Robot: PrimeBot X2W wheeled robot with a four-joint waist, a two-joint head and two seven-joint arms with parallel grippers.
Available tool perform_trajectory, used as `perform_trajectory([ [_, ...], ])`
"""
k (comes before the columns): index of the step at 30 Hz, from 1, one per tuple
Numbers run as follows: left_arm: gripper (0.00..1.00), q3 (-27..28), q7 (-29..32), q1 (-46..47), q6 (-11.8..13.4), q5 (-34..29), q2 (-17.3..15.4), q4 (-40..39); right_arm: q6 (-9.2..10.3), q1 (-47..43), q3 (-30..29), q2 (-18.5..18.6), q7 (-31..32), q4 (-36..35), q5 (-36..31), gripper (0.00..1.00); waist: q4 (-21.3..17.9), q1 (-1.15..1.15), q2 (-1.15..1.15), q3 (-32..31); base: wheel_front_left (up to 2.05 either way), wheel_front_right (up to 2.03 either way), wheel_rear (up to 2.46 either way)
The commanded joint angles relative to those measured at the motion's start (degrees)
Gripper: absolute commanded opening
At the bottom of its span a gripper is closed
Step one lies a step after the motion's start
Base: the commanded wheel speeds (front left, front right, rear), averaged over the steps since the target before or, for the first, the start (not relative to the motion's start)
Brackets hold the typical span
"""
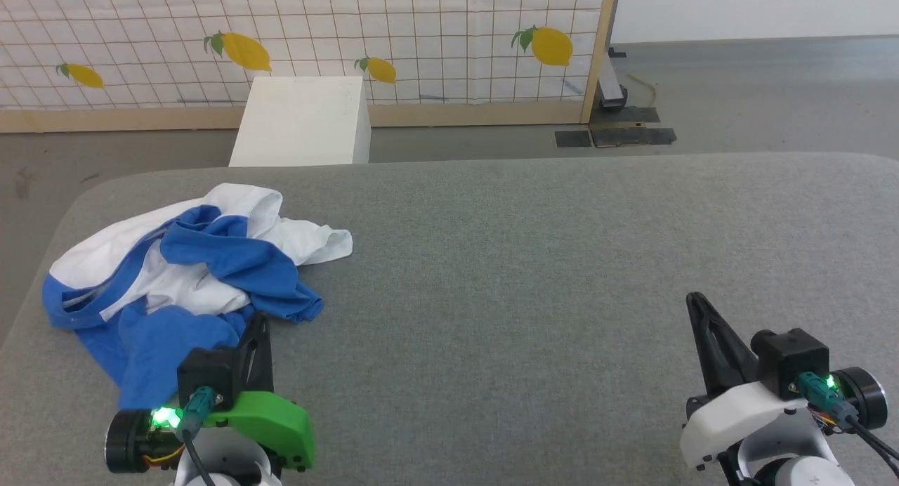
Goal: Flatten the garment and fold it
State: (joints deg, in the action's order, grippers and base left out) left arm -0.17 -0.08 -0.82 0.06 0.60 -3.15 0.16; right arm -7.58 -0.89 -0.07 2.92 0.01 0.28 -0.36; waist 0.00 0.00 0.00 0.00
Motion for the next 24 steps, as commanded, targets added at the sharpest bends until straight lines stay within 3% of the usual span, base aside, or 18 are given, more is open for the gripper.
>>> perform_trajectory([
  [1, 0.0, 0.17, 0.08, 0.82, -0.06, -0.6, 0.27, -0.16, 0.09, 0.89, 0.07, -0.04, -0.01, -0.28, 0.36, 0.0, 0.0, 0.0, 0.0, 0.0, 0.0, 0.0, 0.0],
  [11, 0.0, 0.17, 0.08, 0.82, -0.06, -0.6, 0.27, -0.16, 0.09, 0.89, 0.07, -0.04, -0.01, -0.28, 0.36, 0.0, 0.0, 0.0, 0.0, 0.0, 0.0, 0.0, 0.0],
  [12, 1.0, 0.01, -0.02, 0.0, 0.0, 0.01, 0.0, 0.0, 0.0, 0.0, 0.0, 0.0, -0.02, 0.0, 0.02, 1.0, 0.0, 0.0, 0.0, 0.0, 0.0, 0.0, 0.0],
  [24, 1.0, -0.59, -0.92, -0.34, 0.28, 0.66, 0.01, -0.59, 0.01, -0.17, -0.87, 0.0, -0.92, 0.41, 1.21, 1.0, 0.01, 0.0, 0.0, 0.06, 0.0, 0.0, 0.0],
])
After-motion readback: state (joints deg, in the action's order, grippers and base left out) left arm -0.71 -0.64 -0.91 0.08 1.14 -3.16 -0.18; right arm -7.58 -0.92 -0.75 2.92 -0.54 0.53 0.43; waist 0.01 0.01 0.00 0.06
